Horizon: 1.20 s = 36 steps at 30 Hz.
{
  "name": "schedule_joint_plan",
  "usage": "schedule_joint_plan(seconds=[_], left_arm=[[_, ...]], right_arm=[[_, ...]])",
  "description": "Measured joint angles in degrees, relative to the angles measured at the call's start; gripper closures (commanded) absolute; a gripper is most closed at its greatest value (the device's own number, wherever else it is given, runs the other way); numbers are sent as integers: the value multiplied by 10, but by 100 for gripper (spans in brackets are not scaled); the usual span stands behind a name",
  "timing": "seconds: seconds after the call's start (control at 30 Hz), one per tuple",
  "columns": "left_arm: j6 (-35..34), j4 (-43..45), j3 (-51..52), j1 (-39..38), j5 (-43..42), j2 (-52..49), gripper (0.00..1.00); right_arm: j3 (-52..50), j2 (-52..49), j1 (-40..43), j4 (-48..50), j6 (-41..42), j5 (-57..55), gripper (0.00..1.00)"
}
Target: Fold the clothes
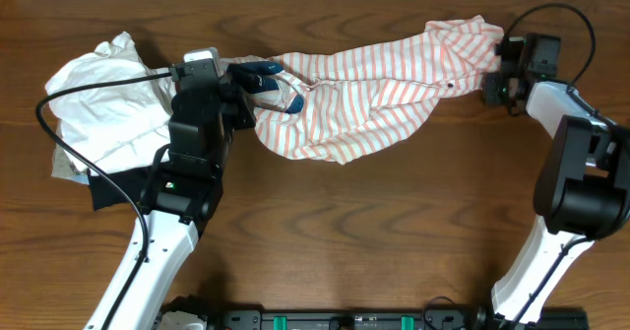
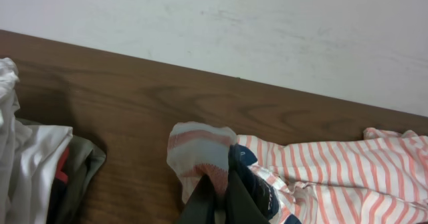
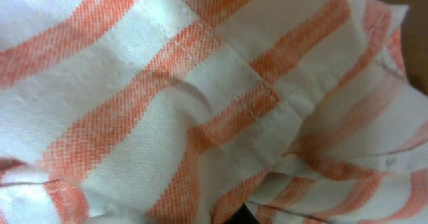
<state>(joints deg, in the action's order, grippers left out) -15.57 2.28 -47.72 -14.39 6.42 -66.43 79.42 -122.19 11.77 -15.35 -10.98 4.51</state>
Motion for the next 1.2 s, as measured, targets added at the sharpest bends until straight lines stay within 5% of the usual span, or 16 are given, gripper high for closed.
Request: schedule_joint_plan(seconds=[0.67, 0.93, 1.2], left_arm=[[4, 31, 0, 0, 0, 79, 94], [12, 26, 0, 0, 0, 165, 94], [36, 92, 0, 7, 30, 25, 94]], right_arm=[[1, 494, -3, -236, 15, -76, 99], [1, 546, 3, -251, 16, -111, 99], [4, 417, 3, -140, 15, -118, 98]])
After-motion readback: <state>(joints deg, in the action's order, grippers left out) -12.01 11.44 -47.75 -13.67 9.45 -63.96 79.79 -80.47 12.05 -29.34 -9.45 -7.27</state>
